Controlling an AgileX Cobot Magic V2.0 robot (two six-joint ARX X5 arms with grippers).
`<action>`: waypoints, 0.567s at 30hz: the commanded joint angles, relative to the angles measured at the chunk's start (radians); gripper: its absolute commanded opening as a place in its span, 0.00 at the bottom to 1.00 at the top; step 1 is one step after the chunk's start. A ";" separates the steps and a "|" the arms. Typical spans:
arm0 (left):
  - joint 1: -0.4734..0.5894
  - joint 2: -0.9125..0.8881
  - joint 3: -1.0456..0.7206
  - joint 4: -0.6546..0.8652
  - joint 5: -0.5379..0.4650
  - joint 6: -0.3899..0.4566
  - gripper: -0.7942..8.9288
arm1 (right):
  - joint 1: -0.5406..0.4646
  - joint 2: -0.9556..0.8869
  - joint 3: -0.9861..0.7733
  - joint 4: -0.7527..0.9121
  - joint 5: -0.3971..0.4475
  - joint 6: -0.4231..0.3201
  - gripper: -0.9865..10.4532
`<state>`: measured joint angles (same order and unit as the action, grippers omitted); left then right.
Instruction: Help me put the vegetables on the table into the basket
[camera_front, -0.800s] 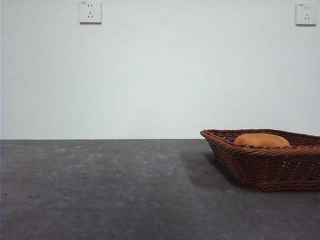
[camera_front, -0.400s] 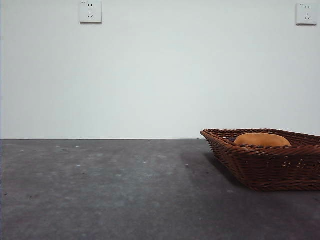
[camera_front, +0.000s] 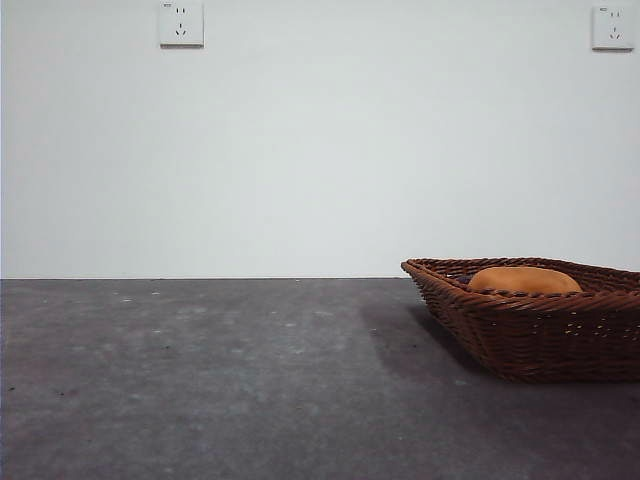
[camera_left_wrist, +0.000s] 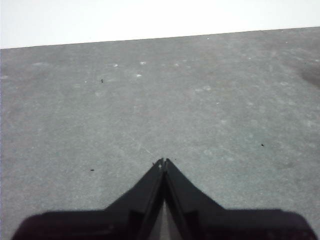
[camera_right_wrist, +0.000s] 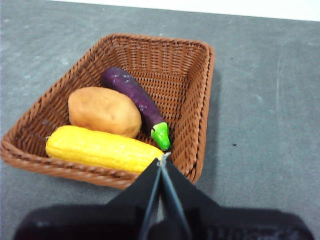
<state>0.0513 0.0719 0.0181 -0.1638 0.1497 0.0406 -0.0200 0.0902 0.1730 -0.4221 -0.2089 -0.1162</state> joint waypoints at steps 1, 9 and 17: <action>0.003 0.000 -0.009 0.003 0.007 -0.004 0.08 | 0.000 -0.023 -0.029 0.006 0.000 0.011 0.09; 0.003 0.000 -0.009 0.003 0.007 -0.004 0.08 | 0.013 -0.082 -0.088 0.009 0.001 0.015 0.09; 0.003 0.000 -0.009 0.003 0.007 -0.004 0.08 | 0.027 -0.082 -0.088 0.006 0.001 0.036 0.09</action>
<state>0.0513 0.0719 0.0181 -0.1638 0.1497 0.0406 0.0055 0.0105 0.0895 -0.4191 -0.2092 -0.0921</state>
